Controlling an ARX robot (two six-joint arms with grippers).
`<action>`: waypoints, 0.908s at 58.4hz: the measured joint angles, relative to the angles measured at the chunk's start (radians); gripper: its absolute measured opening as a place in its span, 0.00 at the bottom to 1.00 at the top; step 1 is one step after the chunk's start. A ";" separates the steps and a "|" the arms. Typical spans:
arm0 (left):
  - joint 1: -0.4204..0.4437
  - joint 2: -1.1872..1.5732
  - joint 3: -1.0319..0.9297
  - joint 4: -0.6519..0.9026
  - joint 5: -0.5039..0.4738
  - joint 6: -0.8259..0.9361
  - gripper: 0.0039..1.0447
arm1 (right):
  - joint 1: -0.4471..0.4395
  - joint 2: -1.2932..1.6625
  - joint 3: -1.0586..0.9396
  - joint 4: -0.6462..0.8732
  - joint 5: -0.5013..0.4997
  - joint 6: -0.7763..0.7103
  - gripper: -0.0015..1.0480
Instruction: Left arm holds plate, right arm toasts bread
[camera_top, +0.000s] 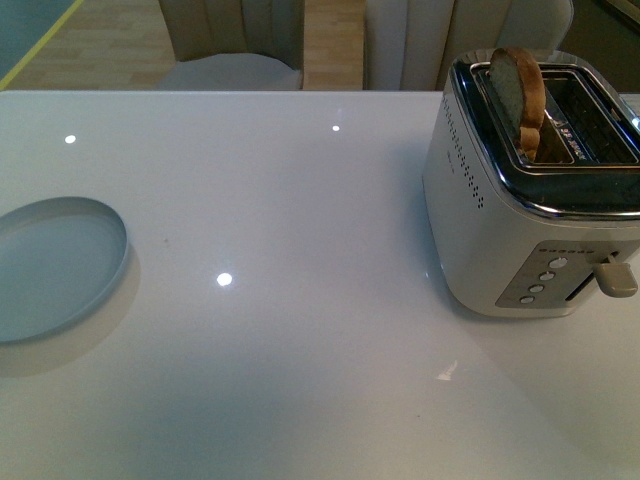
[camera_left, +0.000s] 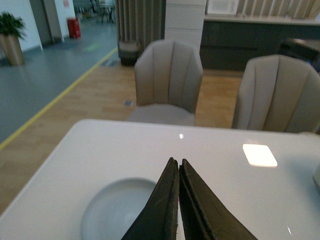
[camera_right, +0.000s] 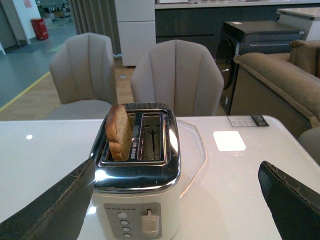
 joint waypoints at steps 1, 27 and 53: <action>0.000 -0.018 0.000 -0.010 0.000 0.000 0.02 | 0.000 0.000 0.000 0.000 0.000 0.000 0.92; 0.000 -0.047 0.000 -0.020 0.000 0.000 0.24 | 0.000 0.000 0.000 0.000 0.000 0.000 0.92; 0.000 -0.047 0.000 -0.020 0.000 0.002 0.93 | 0.000 0.000 0.000 0.000 0.000 0.000 0.92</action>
